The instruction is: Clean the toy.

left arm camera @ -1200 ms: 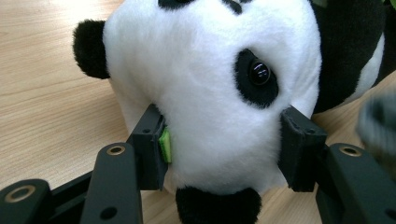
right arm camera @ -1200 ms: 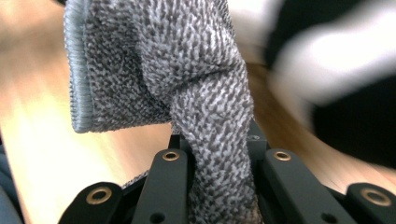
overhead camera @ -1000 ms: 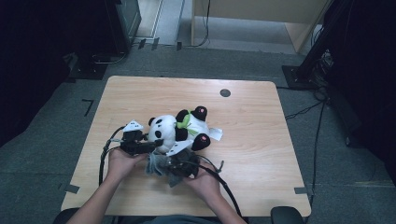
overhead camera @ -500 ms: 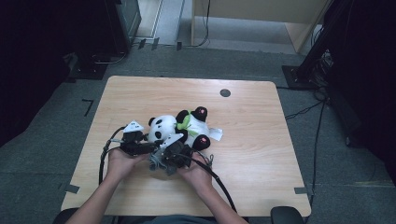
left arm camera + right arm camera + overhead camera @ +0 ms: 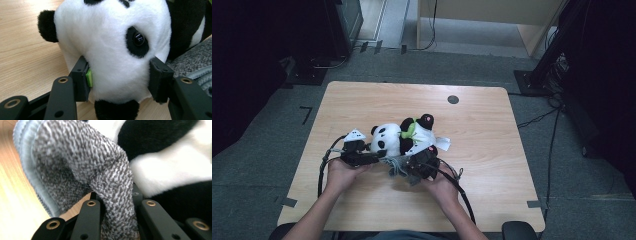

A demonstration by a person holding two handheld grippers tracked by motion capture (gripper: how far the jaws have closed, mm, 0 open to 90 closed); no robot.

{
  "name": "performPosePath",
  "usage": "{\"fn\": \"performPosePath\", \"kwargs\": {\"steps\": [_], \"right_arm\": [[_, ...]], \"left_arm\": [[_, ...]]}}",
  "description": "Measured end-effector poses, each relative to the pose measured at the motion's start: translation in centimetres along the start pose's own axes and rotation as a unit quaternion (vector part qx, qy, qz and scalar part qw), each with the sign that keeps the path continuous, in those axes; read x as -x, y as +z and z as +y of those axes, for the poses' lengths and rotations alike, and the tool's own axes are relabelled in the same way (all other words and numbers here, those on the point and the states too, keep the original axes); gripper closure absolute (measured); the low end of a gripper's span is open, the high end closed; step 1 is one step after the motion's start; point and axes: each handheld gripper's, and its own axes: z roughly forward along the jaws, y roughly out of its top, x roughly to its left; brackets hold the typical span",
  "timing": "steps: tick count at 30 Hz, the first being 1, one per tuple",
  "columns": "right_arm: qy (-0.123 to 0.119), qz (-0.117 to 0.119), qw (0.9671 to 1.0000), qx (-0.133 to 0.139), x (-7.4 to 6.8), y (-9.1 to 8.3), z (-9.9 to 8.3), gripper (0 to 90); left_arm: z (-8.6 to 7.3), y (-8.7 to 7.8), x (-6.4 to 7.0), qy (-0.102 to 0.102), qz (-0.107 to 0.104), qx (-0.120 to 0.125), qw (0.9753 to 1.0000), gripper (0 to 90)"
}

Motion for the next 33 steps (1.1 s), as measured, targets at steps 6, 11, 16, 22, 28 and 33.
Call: {"fn": "performPosePath", "kwargs": {"steps": [6, 11, 16, 22, 28, 33], "right_arm": [[0.002, -0.030, 0.9995, -0.012, 0.9, -1.3, -1.0, 78.4], [0.059, -0.020, 0.9981, -0.004, 3.4, -2.9, -2.8, 78.2], [0.076, -0.034, 0.9966, 0.000, 4.8, -3.9, -3.5, 78.1], [0.088, -0.043, 0.9952, 0.003, 5.9, -4.5, -3.7, 78.1], [0.104, -0.057, 0.9928, 0.014, 7.3, -5.8, -4.2, 78.2], [0.125, -0.062, 0.9898, 0.026, 8.9, -6.5, -4.8, 78.2]], "left_arm": [[0.0, 0.0, -0.2, -0.004, -0.004, 0.000, 1.0000, 44.9], [0.0, 0.0, -0.1, -0.005, -0.003, 0.000, 1.0000, 44.9], [0.0, 0.0, 0.0, -0.007, -0.003, 0.000, 1.0000, 44.9], [0.0, 0.0, -0.1, -0.009, -0.006, 0.001, 0.9999, 44.9], [-0.1, 0.0, 0.0, -0.001, -0.002, 0.002, 1.0000, 44.9], [-0.1, 0.0, 0.0, 0.004, -0.002, 0.004, 1.0000, 44.8]]}}
